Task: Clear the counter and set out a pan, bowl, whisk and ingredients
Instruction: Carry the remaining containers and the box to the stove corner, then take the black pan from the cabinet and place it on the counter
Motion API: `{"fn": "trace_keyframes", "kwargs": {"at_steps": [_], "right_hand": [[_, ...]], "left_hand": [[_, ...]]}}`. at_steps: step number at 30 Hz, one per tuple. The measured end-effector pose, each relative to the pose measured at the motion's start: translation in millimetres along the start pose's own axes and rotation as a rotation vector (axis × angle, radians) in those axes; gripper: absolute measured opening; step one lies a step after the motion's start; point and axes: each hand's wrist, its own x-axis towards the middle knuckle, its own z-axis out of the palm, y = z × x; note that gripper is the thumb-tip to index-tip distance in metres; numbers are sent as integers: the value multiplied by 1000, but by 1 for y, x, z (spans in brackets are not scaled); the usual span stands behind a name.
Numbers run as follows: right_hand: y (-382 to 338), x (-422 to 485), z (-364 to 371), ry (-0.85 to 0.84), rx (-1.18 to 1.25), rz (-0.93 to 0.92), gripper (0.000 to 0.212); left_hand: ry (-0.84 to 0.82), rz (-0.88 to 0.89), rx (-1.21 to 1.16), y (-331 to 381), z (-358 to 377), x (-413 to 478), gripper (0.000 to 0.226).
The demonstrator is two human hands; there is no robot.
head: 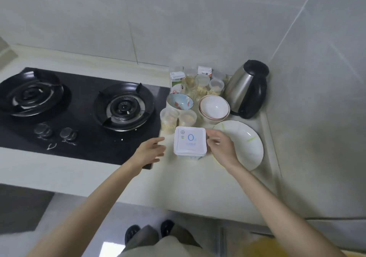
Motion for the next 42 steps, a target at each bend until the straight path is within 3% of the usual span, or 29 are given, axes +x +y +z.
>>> {"fn": "trace_keyframes", "kwargs": {"at_steps": [5, 10, 21, 27, 33, 42], "right_hand": [[-32, -11, 25, -44, -100, -287, 32], [-64, -27, 93, -262, -138, -451, 30], [-84, -92, 278, -724, -332, -524, 32], [-77, -112, 367, -767, -622, -585, 41], [-71, -114, 439, -737, -819, -533, 54], [-50, -108, 454, -608, -1142, -726, 90]], "left_hand": [[115, 97, -59, -3, -38, -40, 35], [279, 118, -178, -28, -94, -84, 33], [641, -71, -358, -176, -223, -173, 26], [585, -164, -304, -239, -283, -164, 32], [438, -176, -207, -266, -335, -113, 50], [233, -204, 11, -283, -344, -22, 64]]}}
